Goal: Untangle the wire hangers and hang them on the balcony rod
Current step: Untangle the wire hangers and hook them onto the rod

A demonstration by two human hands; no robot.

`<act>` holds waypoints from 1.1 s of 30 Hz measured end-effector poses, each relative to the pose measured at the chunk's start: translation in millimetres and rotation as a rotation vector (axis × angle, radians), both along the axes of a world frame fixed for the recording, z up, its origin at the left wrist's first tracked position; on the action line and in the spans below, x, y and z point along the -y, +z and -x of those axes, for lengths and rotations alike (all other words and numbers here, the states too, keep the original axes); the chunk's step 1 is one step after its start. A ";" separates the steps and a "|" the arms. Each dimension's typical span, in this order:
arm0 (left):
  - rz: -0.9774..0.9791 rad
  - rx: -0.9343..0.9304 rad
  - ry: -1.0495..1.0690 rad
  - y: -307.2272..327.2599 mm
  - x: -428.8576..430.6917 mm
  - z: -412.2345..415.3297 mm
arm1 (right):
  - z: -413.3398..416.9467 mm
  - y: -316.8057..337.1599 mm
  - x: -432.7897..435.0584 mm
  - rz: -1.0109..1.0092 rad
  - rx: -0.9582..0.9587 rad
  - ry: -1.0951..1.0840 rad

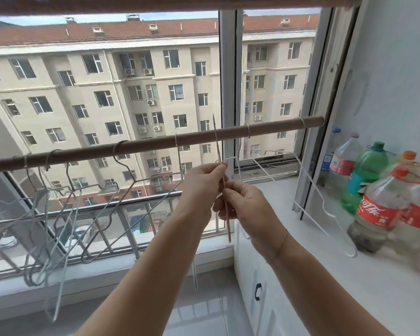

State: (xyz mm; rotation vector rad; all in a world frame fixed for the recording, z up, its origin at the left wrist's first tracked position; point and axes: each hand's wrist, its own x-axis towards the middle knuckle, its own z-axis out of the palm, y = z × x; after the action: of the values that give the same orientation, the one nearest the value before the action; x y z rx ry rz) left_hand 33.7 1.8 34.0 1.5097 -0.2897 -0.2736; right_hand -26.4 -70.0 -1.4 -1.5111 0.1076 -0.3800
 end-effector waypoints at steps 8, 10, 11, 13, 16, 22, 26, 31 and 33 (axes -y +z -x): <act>-0.044 -0.027 0.035 -22.7 -0.9 1.3 | 12.6 -14.8 20.1 0.231 -0.057 -0.049; -0.043 -0.026 0.045 -24.4 -1.8 1.5 | 13.4 -17.2 29.7 0.425 -0.011 -0.267; -0.039 -0.031 0.054 -25.4 -2.2 1.2 | 13.2 -18.1 34.7 0.524 0.030 -0.400; -0.039 -0.042 0.070 -27.5 -3.0 0.7 | 10.7 -19.9 43.2 0.716 0.102 -0.664; -0.059 -0.049 0.085 -31.4 -4.7 -0.3 | 0.9 -26.9 53.2 0.920 0.085 -0.944; -0.056 -0.065 0.107 -33.8 -6.1 -3.1 | -14.4 -42.0 76.2 0.934 -0.231 -0.774; -0.079 -0.029 0.123 -35.3 -5.9 -3.2 | -14.5 -53.2 80.3 0.782 -0.343 -0.633; -0.023 0.080 0.209 -34.2 -5.5 1.3 | -11.5 -59.1 82.8 0.544 -0.231 -0.494; 0.013 0.160 0.242 -30.4 -3.1 5.4 | -12.0 -56.8 81.5 0.476 -0.163 -0.454</act>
State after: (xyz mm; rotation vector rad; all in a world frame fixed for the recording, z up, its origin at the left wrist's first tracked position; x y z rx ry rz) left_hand 28.3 4.9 3.6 1.5391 -0.2326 0.0417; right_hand -14.4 -151.5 -58.2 -1.9887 0.5251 -0.6785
